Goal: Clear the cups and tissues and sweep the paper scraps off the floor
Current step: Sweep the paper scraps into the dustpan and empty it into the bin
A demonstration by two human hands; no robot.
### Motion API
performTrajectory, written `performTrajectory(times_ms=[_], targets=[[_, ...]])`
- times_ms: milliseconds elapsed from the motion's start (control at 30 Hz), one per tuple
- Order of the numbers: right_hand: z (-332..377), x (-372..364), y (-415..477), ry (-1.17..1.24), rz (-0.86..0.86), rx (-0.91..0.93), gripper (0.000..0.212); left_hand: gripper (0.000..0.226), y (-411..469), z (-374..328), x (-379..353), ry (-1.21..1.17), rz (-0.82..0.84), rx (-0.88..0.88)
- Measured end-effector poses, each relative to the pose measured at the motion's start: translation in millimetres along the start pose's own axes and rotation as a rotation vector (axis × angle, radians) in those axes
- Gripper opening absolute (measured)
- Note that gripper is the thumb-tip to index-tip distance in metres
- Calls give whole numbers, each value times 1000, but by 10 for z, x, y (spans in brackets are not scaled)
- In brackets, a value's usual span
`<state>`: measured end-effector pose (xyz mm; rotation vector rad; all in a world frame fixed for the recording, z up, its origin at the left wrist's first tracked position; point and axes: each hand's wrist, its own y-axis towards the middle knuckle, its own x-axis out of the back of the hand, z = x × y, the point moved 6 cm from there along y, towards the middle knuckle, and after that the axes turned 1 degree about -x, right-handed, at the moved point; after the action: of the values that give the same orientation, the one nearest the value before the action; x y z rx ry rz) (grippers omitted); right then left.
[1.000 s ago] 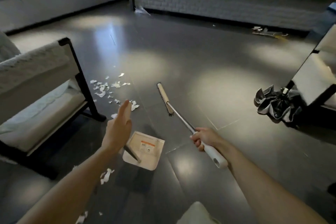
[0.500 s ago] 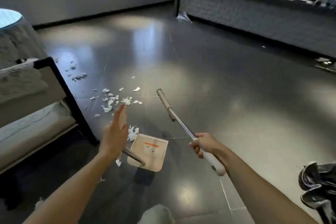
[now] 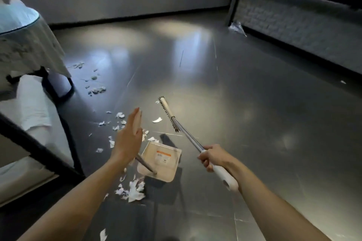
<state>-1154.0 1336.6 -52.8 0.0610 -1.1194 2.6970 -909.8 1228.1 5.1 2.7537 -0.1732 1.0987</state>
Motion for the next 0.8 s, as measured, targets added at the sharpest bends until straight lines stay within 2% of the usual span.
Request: performTrajectory(times_ms=[167, 400, 500, 633, 800], targets=[[979, 373, 1167, -78, 42, 10, 24, 55, 1310, -234, -324, 94, -85, -18], [2503, 880, 3052, -219, 153, 9, 15, 62, 3450, -302, -1078, -4, -143, 175], [3358, 1021, 3741, -262, 225, 29, 13, 63, 4321, -434, -1144, 15, -229, 174], [4360, 966, 4579, -344, 263, 50, 18, 63, 5253, -330, -1074, 43, -347, 273], [5464, 709, 5814, -282, 334, 44, 21, 63, 6562, 29, -1176, -11, -417, 368]])
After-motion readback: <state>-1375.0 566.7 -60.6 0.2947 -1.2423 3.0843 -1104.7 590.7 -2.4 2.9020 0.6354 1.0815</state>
